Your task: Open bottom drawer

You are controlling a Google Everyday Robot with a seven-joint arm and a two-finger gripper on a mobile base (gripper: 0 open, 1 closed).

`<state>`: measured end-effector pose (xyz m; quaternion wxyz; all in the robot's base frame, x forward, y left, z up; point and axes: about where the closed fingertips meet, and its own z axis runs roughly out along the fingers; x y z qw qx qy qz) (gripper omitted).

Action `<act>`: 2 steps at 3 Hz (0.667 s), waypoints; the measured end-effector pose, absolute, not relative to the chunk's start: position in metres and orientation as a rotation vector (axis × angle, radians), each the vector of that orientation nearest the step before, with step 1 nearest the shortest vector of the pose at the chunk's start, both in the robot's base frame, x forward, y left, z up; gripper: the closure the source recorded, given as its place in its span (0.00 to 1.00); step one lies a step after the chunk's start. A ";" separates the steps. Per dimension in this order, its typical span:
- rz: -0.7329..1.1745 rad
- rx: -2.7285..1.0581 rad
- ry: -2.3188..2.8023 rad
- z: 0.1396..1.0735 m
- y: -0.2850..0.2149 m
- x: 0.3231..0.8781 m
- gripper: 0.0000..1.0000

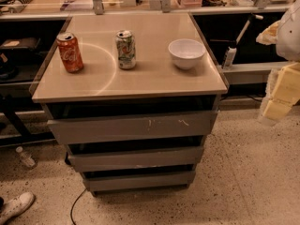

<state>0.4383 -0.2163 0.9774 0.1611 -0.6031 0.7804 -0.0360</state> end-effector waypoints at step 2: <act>-0.083 -1.744 2.193 0.944 -0.204 0.443 0.00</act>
Offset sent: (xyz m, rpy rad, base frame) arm 0.0115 0.0227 -0.0771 0.0239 0.0197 0.0614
